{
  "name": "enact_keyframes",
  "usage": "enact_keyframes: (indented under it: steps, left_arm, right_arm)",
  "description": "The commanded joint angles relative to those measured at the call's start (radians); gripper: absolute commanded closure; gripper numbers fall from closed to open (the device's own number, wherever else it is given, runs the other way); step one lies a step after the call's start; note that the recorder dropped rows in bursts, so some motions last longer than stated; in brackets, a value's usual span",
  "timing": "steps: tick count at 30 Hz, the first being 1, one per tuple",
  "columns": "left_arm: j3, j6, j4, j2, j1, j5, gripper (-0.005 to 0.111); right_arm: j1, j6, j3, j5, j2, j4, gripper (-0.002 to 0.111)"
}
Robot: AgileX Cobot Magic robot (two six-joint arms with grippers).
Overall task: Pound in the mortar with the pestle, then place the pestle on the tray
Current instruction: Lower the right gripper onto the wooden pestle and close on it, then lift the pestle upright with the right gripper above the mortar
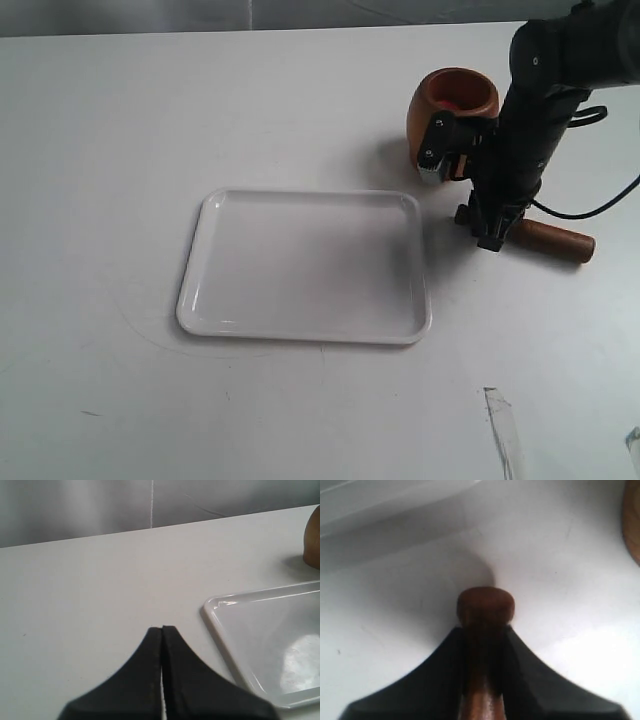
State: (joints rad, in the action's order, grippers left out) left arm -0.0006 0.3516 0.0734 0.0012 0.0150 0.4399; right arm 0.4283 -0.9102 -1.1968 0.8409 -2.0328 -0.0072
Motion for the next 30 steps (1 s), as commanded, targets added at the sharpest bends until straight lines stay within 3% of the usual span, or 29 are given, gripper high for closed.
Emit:
enact_keyframes:
  steps: [1,9,15,22,25,28,30]
  left_arm:
    - [0.001,-0.008,-0.007,-0.001,-0.008,-0.003,0.107]
    - [0.001,-0.008,-0.007,-0.001,-0.008,-0.003,0.107]
    - [0.001,-0.008,-0.007,-0.001,-0.008,-0.003,0.107]
    - [0.001,-0.008,-0.007,-0.001,-0.008,-0.003,0.107]
    - [0.001,-0.008,-0.007,-0.001,-0.008,-0.003,0.107]
    - [0.001,-0.008,-0.007,-0.001,-0.008,-0.003,0.107]
    - [0.001,-0.008,-0.007,-0.001,-0.008,-0.003,0.107]
  right_arm:
    - [0.004,0.023,0.011,-0.021,-0.039,-0.010,0.108]
    - [0.004,0.091,0.007,-0.010,0.192,-0.038,0.108]
    - [0.002,0.178,0.007,-0.227,0.518,0.014,0.108]
    - [0.013,0.207,0.092,-0.774,0.693,0.397,0.108]
    - [0.050,0.225,0.226,-1.089,0.688,0.426,0.108]
    - [0.071,0.457,0.400,-1.460,0.655,0.357,0.108]
    - [0.056,0.775,0.537,-1.795,0.585,0.165,0.108]
